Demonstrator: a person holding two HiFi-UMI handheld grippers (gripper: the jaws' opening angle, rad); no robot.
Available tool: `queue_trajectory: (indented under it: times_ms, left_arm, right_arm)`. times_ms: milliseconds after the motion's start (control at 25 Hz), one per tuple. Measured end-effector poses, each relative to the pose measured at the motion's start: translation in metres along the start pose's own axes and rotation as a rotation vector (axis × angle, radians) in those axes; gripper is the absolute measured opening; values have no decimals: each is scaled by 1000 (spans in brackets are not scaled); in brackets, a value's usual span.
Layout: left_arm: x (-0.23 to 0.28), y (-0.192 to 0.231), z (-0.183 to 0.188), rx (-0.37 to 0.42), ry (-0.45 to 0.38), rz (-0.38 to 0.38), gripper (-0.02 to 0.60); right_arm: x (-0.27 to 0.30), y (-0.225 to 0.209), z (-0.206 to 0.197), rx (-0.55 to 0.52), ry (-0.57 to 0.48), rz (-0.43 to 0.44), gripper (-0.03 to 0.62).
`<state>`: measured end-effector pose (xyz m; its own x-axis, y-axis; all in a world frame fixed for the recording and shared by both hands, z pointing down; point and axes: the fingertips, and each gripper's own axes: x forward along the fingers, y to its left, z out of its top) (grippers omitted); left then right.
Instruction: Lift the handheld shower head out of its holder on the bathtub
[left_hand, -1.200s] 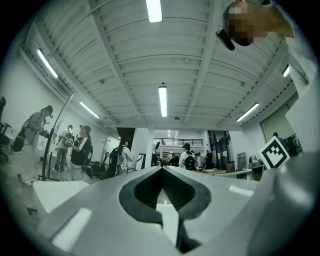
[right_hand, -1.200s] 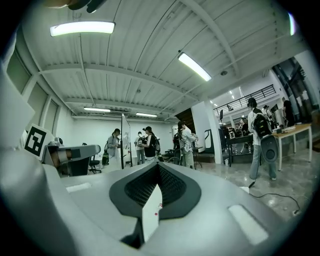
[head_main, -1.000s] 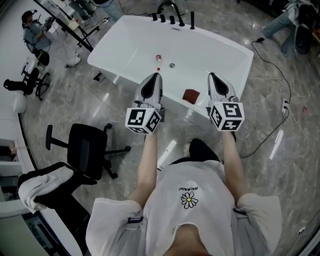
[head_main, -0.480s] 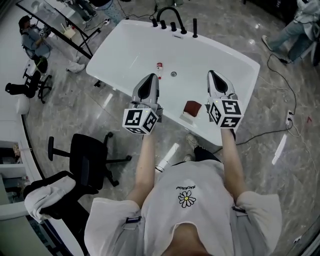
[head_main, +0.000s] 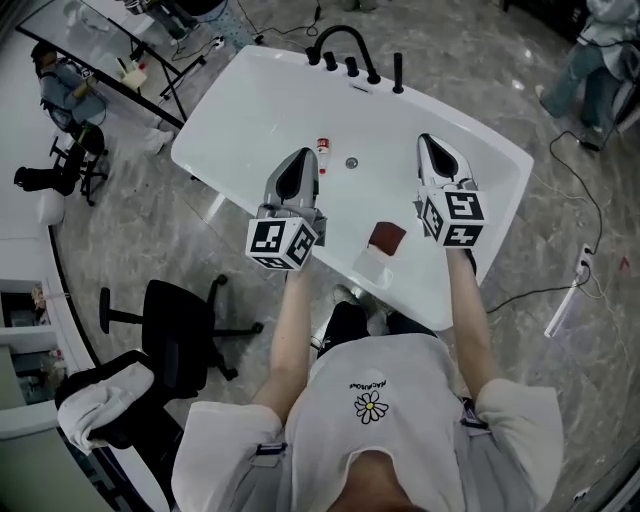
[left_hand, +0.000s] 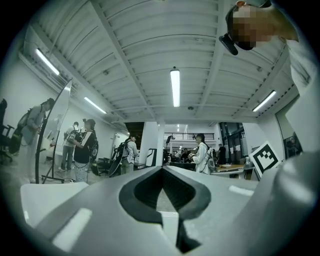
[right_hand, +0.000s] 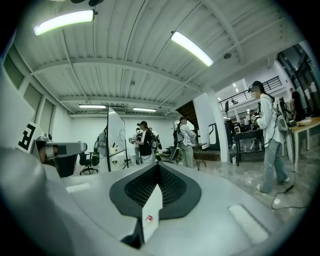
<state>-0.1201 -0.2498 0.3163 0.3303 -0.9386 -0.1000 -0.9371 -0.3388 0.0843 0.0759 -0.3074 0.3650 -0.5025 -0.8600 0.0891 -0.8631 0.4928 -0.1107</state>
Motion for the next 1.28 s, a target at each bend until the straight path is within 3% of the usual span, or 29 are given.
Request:
queue_trajectory:
  times_ms: [400,640,800,1000,1280]
  left_arm:
    - [78,70,-43,-47,29,-43,0]
    - [142,105,-95,-62,42,-50,0]
    - [179,138,-125,-125,4,12,0]
    - [211,139,-169,-113,34,-46,0]
    - [240,144,-232,-93,67,-113,0]
  right_arm:
    - [122,-26,-12,-53,37,-60,20]
    - [197,-76,-57,-23,64,-90,27]
    - [256,-111,-88,18,73,-97,97]
    - [314,-150,-148,129,103,-145,207]
    - [397,-186,-234,1,243,-181,270]
